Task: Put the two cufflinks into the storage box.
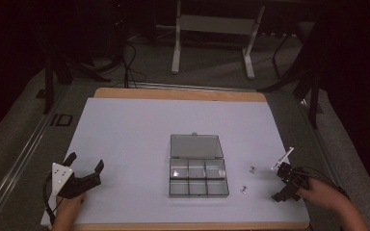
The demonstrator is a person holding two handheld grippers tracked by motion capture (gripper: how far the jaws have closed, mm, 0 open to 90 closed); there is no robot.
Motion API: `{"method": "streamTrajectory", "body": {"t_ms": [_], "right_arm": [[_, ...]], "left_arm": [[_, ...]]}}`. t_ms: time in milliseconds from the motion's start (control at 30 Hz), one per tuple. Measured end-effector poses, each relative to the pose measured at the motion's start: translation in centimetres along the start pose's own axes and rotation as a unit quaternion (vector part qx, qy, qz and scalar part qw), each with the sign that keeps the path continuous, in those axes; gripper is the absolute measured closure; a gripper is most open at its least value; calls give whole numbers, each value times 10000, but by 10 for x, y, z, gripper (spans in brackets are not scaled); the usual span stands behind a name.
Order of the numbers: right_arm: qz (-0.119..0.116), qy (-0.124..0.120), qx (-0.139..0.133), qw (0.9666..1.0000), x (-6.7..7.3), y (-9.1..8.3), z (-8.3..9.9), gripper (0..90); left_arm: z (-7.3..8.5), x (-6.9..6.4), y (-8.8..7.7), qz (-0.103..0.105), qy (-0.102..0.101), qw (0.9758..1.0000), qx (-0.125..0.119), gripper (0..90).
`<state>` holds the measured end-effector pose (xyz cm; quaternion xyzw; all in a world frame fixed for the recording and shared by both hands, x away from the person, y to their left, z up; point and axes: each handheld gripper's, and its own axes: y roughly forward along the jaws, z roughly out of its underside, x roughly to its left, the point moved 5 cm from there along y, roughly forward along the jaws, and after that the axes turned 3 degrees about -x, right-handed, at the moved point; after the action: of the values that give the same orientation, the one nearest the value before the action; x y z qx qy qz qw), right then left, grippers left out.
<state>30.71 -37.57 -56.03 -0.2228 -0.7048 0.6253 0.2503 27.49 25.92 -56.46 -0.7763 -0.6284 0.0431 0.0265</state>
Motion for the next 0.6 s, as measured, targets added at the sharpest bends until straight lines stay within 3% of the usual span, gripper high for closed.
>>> {"method": "streamTrajectory", "body": {"t_ms": [133,167,333,433,533,600], "right_arm": [[-43,-462,269,9986,8,4,2,141],[-43,-462,269,9986,8,4,2,141],[-71,-911,305,9953,15,1,-2,152],[-201,-960,232,9949,19,0,-6,218],[-152,-1148,137,9932,23,0,-11,207],[-300,-1159,95,9928,26,0,-15,208]], "left_arm": [[0,0,0,0,2,10000,6,16],[0,0,0,0,2,10000,6,16],[0,0,0,4,-5,10000,8,16],[0,0,0,5,-3,10000,7,15],[0,0,0,7,-4,10000,7,15],[0,0,0,5,1,10000,5,15]]}}
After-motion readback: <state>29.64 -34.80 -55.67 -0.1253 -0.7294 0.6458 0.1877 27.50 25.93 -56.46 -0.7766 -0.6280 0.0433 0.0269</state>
